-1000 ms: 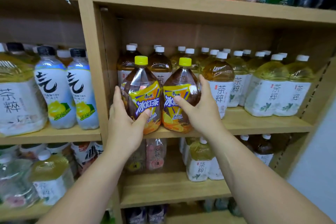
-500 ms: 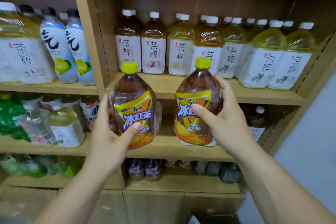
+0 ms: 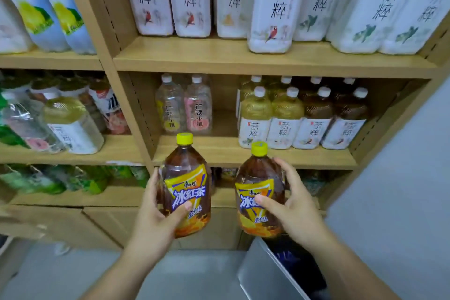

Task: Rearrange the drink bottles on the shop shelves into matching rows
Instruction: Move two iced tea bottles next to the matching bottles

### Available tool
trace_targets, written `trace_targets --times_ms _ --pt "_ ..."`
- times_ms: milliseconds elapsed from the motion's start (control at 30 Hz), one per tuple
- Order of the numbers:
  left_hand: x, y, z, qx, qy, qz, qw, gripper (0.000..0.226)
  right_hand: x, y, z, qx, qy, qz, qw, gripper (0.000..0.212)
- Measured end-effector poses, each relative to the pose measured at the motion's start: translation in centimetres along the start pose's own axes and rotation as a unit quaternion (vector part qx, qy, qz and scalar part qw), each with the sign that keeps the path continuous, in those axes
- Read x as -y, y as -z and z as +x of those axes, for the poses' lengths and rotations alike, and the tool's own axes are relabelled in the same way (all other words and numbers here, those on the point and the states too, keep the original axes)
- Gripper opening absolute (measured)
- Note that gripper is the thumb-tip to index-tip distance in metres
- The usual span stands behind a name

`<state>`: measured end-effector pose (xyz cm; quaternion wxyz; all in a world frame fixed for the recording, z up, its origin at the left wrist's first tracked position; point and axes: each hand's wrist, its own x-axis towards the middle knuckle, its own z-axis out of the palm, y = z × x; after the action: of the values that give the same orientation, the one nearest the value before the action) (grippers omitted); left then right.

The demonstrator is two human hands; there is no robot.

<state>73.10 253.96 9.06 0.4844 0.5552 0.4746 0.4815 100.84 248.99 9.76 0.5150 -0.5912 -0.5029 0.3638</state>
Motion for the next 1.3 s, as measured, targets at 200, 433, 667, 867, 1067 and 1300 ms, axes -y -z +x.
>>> trace_targets --times_ms 200,433,667,867,1067,1300 --pt "7.7 -0.5 0.9 0.053 0.067 -0.007 0.996 0.095 -7.7 -1.3 -0.1 -0.001 -0.074 -0.02 0.997 0.086" --pt "18.3 -2.7 4.1 0.095 0.098 -0.009 0.991 0.095 -17.1 -4.1 3.0 -0.035 -0.099 -0.028 0.994 0.083" --pt "28.2 -5.2 9.9 0.129 0.055 0.004 0.99 0.097 -26.4 -5.4 8.0 -0.078 -0.062 -0.045 0.994 0.083" --pt "34.6 -8.3 13.9 0.138 -0.023 -0.007 0.99 0.099 -32.1 -5.3 11.9 -0.113 -0.012 -0.037 0.993 0.086" --pt "38.9 -10.8 15.3 0.134 -0.095 0.012 0.986 0.103 -35.6 -5.1 13.1 -0.131 0.047 -0.032 0.99 0.082" --pt "41.2 -13.1 14.5 0.031 -0.178 0.084 0.98 0.106 -38.6 -5.9 13.3 -0.14 0.111 -0.054 0.982 0.085"
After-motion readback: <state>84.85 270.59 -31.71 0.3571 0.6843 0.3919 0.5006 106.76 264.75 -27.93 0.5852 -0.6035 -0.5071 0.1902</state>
